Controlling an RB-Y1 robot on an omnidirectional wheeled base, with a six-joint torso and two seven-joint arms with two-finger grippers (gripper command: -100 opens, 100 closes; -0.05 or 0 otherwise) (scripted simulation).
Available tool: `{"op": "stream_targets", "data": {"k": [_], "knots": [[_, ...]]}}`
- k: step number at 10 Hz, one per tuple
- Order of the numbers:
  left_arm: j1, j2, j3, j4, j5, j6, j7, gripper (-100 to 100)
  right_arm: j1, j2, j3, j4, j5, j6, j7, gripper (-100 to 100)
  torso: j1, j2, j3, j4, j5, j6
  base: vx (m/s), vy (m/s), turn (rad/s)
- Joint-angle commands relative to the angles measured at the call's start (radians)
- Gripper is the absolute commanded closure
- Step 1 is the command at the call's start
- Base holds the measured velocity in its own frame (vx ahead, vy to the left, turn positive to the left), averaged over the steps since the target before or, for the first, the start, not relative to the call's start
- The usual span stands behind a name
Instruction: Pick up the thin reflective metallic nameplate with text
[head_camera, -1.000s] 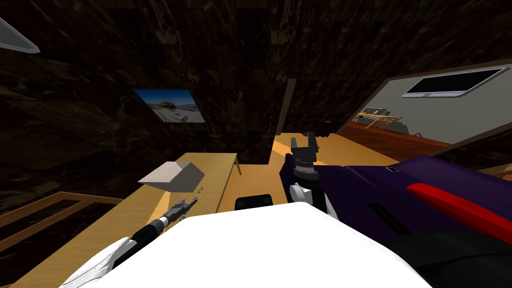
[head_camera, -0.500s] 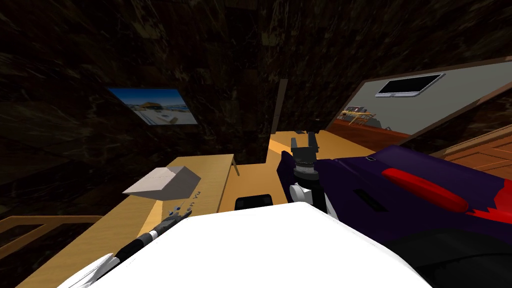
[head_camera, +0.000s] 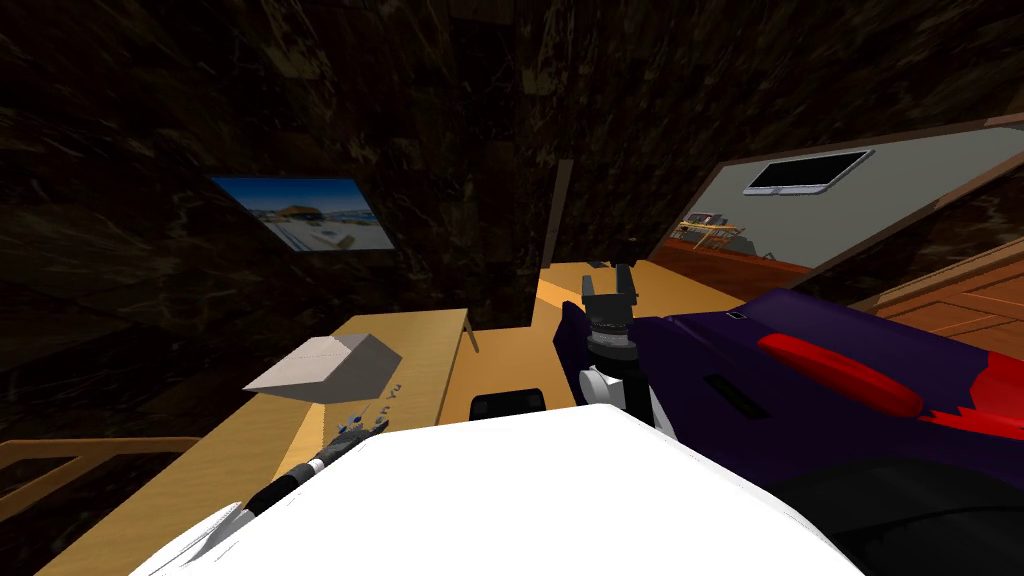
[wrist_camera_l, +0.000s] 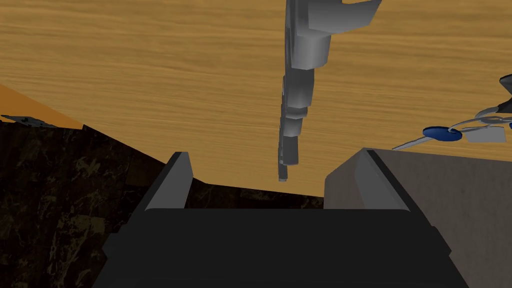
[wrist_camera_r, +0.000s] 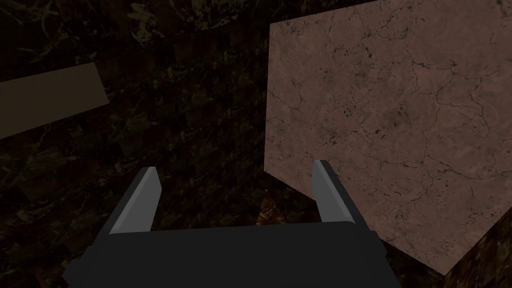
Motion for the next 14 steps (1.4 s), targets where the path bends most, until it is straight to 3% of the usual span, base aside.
{"op": "stream_targets", "data": {"k": [1,2,6,8,11,14], "knots": [[0.000,0.000,0.000,0.000,0.000,0.000,0.000,-100,0.000,0.000,0.000,0.000,0.000,0.000,0.000,0,0.000,0.000,0.000,0.000,0.000,0.000,0.005,0.025,-0.019],[-0.002,-0.002,-0.001,0.003,0.001,0.003,-0.005,100,0.000,0.000,0.000,0.000,0.000,0.000,0.000,0,-0.001,0.000,0.000,0.000,0.000,0.000,0.000,0.000,0.000],[-0.003,0.000,0.001,0.002,0.001,0.003,-0.005,100,0.000,0.000,0.000,0.000,0.000,0.000,0.000,0,-0.003,0.001,0.000,-0.001,0.001,-0.001,0.001,0.002,0.000],[-0.008,0.004,-0.001,0.010,0.006,0.011,-0.004,-100,0.000,0.000,0.000,0.000,0.000,0.000,0.000,0,-0.003,0.001,0.000,-0.001,0.001,-0.001,0.001,-0.043,-0.022],[-0.009,0.032,-0.005,0.038,0.007,0.030,0.008,-100,0.000,0.000,0.000,0.000,0.000,0.000,0.000,0,-0.017,-0.004,-0.003,-0.001,-0.002,0.000,0.088,-0.174,0.002],[0.039,0.051,-0.010,0.049,-0.038,0.004,0.039,-100,0.000,0.000,0.000,0.000,0.000,0.000,0.000,0,-0.003,-0.011,-0.007,-0.003,0.001,-0.001,0.168,0.010,0.036]]}}
